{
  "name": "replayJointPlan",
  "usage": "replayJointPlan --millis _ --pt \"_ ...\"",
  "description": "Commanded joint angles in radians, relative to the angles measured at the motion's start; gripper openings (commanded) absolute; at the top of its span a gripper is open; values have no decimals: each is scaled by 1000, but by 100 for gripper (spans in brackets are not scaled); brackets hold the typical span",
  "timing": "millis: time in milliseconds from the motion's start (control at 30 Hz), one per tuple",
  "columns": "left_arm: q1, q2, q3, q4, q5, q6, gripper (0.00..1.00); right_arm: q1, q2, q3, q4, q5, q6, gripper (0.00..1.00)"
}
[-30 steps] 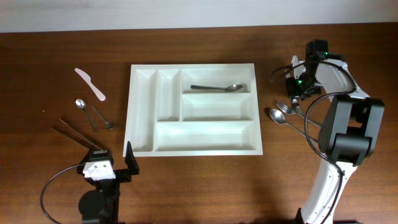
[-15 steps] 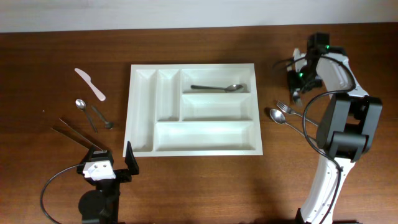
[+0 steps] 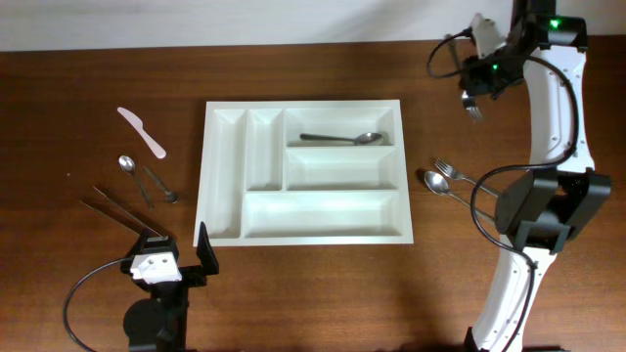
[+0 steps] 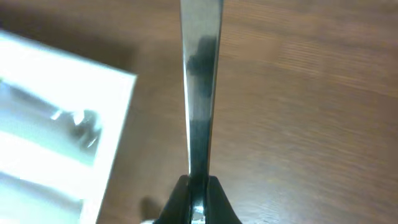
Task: Pack container
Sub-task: 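Grasp the fork with the right gripper and carry it over the tray, then release the fork into the middle compartment and withdraw right gripper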
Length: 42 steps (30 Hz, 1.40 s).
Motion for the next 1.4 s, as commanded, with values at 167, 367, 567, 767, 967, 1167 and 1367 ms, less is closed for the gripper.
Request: replayJointPlan --millis 167,367,567,767,967,1167,1367 --pt "5 -6 -8 6 8 12 99 142 -13 16 -129 -183 -350 4" --pt "5 -6 -7 6 8 12 99 263 -12 -2 -220 -187 -583 4" --pt "5 -6 -8 6 8 12 99 357 -12 -131 -238 -190 -776 4" --pt "5 -6 -8 6 8 12 99 402 -12 -335 -156 -191 -850 4" --pt "5 -6 -8 6 8 12 99 401 -10 -425 -80 -217 -849 4" --pt "5 -6 -8 6 8 12 99 401 -11 -426 30 -216 -707 54" --pt "5 -6 -8 6 8 12 99 399 -13 -382 43 -216 -620 57"
